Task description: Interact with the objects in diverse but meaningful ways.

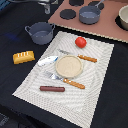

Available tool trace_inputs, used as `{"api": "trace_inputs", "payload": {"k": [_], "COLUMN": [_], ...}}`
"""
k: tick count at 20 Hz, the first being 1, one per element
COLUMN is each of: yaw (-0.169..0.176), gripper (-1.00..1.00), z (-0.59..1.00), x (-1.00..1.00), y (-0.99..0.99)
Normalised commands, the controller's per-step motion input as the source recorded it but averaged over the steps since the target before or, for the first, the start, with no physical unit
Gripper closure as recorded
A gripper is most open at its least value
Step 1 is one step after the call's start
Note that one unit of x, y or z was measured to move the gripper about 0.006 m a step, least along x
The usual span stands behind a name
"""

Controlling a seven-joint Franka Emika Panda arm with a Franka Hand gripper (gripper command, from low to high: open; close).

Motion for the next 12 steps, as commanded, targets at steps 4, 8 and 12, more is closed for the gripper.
{"api": "trace_inputs", "payload": {"k": [4,8,12], "yaw": [0.002,0.01,0.005], "gripper": [-1.0,-1.0,-1.0], "z": [-0.24,-0.29,-0.34], "x": [-0.15,-0.2,-0.22], "y": [-0.52,-0.59,-0.44]}}
